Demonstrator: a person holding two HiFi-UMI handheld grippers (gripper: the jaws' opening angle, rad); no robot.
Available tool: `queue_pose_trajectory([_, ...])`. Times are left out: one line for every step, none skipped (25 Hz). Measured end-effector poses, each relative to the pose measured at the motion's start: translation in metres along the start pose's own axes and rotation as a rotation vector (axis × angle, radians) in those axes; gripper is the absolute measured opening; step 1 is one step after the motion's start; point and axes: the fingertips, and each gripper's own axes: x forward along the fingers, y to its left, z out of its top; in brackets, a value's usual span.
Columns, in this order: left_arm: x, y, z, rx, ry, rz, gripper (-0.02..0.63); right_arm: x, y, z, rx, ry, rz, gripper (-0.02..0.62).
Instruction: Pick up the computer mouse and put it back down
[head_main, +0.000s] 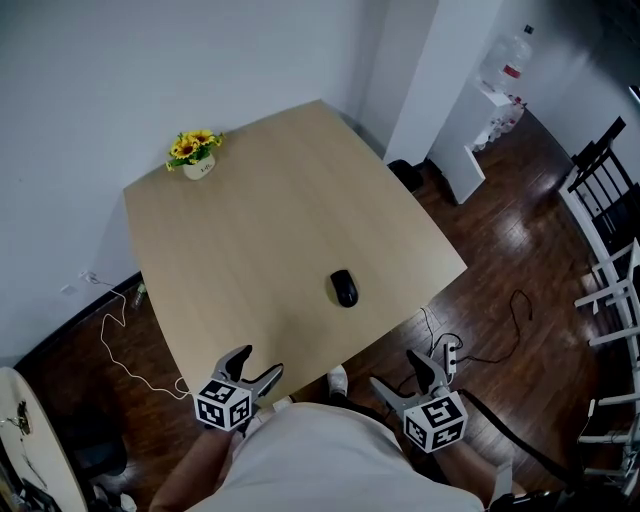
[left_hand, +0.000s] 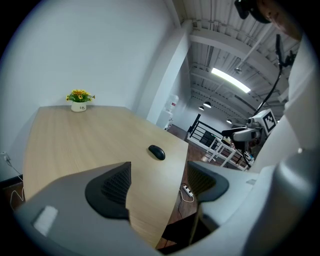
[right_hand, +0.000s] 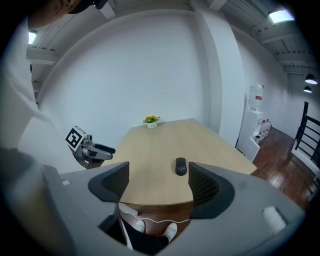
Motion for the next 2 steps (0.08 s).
queue_pose_trajectory([-0.0014,-0.0013,-0.0007,0.000,-0.002,0.000,0.339,-0.0012,0.0010,0.0002,-0.002,-0.001,0.000,0.377])
queue_pose_trajectory([-0.0028,-0.0026,-0.0013,0.000,-0.003,0.000,0.339,-0.0024,0.0021,0.0004,-0.005,-0.003,0.000,0.377])
